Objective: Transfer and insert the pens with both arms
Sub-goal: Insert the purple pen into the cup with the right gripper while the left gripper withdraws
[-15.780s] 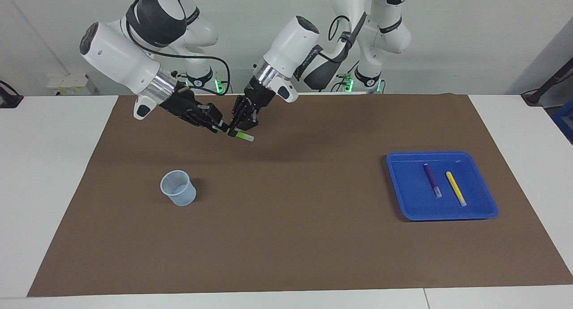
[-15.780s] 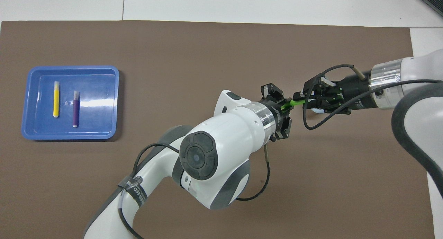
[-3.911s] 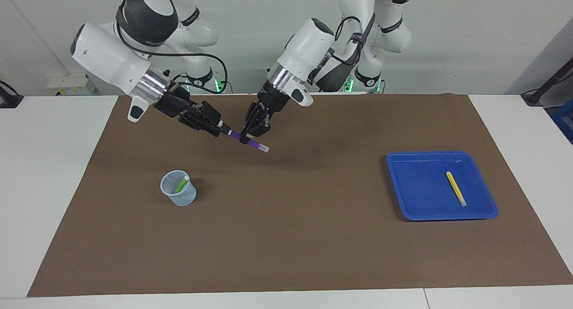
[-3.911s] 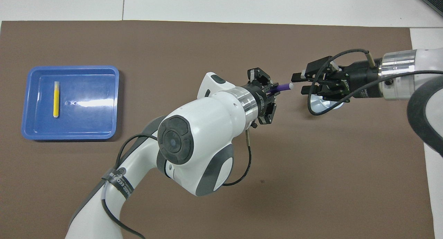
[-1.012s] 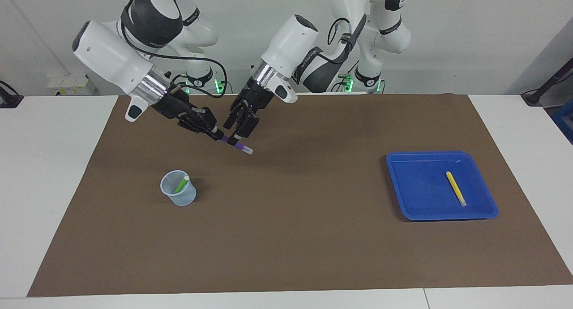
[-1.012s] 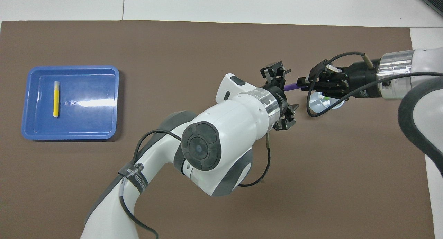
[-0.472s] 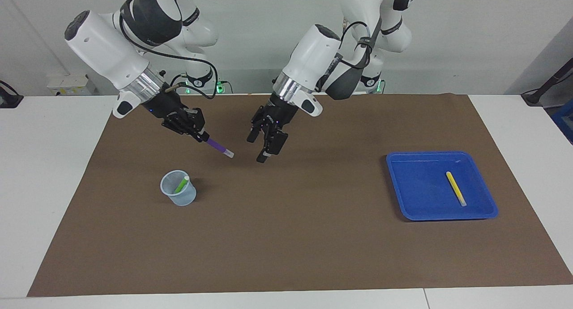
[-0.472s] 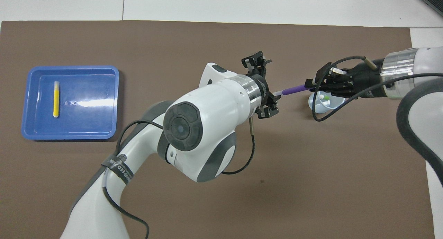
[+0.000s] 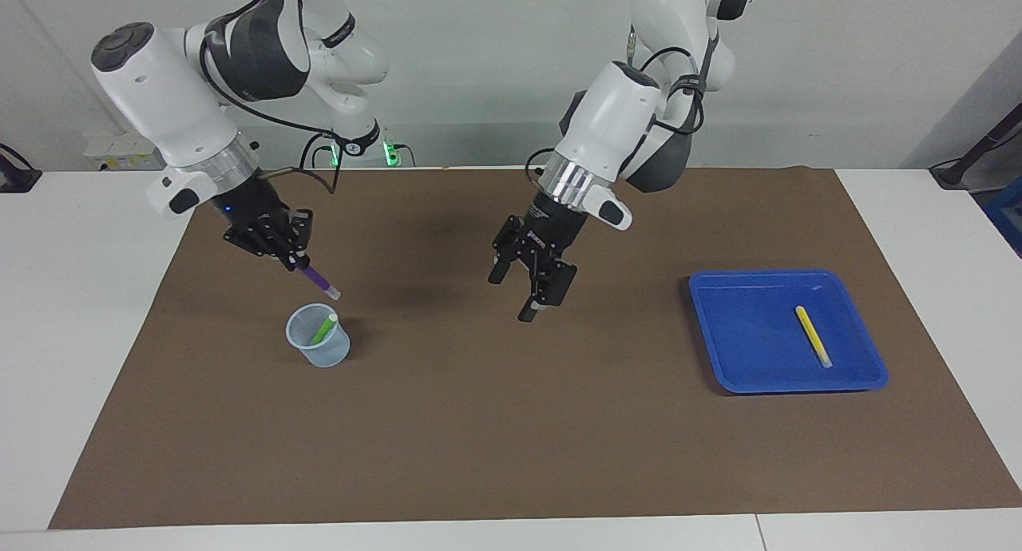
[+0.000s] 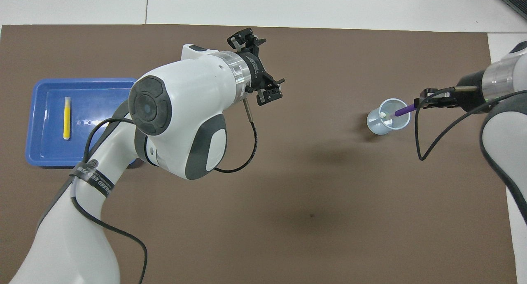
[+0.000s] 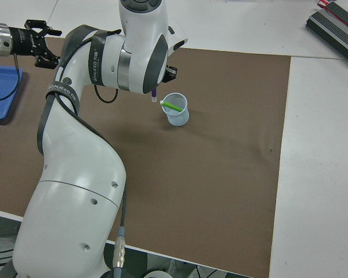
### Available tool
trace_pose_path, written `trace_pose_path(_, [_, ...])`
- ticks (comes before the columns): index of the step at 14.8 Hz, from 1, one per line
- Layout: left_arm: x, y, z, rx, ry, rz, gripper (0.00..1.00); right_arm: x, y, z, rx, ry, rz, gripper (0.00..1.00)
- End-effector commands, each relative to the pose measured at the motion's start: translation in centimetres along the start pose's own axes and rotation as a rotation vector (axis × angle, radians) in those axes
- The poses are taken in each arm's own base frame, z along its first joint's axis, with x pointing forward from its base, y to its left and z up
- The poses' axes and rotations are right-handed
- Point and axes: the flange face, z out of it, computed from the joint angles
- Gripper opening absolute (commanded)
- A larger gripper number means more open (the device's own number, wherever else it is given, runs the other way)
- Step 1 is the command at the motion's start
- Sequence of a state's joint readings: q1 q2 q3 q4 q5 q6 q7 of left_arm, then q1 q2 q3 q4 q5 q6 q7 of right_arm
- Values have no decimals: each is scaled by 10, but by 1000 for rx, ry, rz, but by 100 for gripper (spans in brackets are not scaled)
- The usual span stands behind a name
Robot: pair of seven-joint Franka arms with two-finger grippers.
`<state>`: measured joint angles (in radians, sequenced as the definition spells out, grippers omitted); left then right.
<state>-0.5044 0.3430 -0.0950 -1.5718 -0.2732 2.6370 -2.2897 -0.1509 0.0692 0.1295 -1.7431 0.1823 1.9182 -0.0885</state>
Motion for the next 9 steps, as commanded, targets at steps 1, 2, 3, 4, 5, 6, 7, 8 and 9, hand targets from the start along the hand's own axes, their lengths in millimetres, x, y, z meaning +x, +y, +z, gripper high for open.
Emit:
trace_pose_path(1, [14,15,-11,-11,27,4,100,11,22,14,-66,1,-81,0])
trace_pose_path(2, [25,26,-14,-10,47,25,100,14,27,19,-74,4,-82,0])
trace_pose_path(3, [29,27,-16,15,68,75,100,16,28,24,-78,8,-83,0])
trace_pose_path(4, [34,27,-16,55,97,151,100,19,30,30,-80,10,-83,0])
trace_pose_path(5, [41,30,-20,83,117,240,100,21,30,34,-79,15,-85,0])
trace_pose_path(6, [51,30,-20,121,138,339,100,23,28,38,-79,15,-88,0])
trace_pose_path(7, [64,38,-23,134,154,391,100,24,25,39,-79,17,-89,0])
trace_pose_path(8, [76,44,-26,148,169,420,100,26,23,43,-78,20,-88,0])
trace_pose_path(9, [85,52,-30,158,181,431,100,29,25,51,-77,24,-87,0])
